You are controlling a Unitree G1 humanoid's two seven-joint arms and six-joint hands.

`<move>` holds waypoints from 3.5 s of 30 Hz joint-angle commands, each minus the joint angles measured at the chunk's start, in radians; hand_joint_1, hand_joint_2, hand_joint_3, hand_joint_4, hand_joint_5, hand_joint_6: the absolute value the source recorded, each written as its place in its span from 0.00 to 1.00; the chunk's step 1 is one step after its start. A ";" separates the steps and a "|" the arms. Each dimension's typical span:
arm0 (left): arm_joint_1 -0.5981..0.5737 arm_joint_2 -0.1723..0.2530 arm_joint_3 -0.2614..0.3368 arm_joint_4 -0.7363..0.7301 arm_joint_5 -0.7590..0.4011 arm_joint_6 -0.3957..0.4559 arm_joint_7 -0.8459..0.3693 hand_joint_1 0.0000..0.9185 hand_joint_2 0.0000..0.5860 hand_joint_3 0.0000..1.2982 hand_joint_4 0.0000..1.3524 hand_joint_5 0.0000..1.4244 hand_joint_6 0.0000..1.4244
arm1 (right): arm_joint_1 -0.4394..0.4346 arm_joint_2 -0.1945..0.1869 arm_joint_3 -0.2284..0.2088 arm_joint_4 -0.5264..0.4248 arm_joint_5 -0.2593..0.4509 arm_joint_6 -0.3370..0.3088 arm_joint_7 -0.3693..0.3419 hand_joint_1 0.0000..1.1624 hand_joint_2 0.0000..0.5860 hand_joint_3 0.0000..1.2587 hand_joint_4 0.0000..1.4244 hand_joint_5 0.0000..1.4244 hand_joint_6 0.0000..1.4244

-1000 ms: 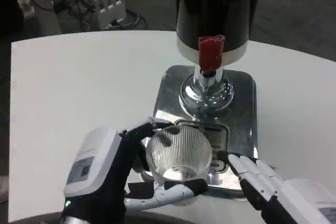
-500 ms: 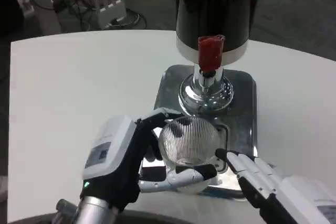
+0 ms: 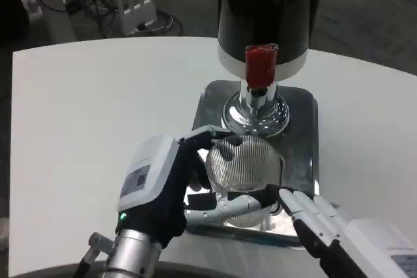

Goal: Grasp the cup under the faucet to collect the drink, then remove the cup.

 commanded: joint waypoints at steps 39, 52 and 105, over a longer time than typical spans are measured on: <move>-0.225 -0.023 -0.036 0.248 -0.016 0.051 0.115 0.67 0.12 0.59 0.64 0.63 0.64 | 0.002 0.022 0.005 -0.014 0.007 -0.012 0.028 0.32 0.68 0.02 0.00 0.00 0.00; -0.293 -0.046 -0.044 0.379 -0.036 0.042 0.180 0.65 0.12 0.59 0.64 0.64 0.64 | 0.001 0.021 -0.008 -0.014 0.015 -0.003 0.029 0.33 0.69 0.02 0.00 0.00 0.00; -0.355 -0.022 -0.111 0.478 -0.057 0.085 0.102 0.29 0.30 0.11 0.07 0.18 0.22 | 0.027 0.024 -0.035 -0.014 0.059 -0.004 0.013 0.33 0.69 0.03 0.00 0.00 0.00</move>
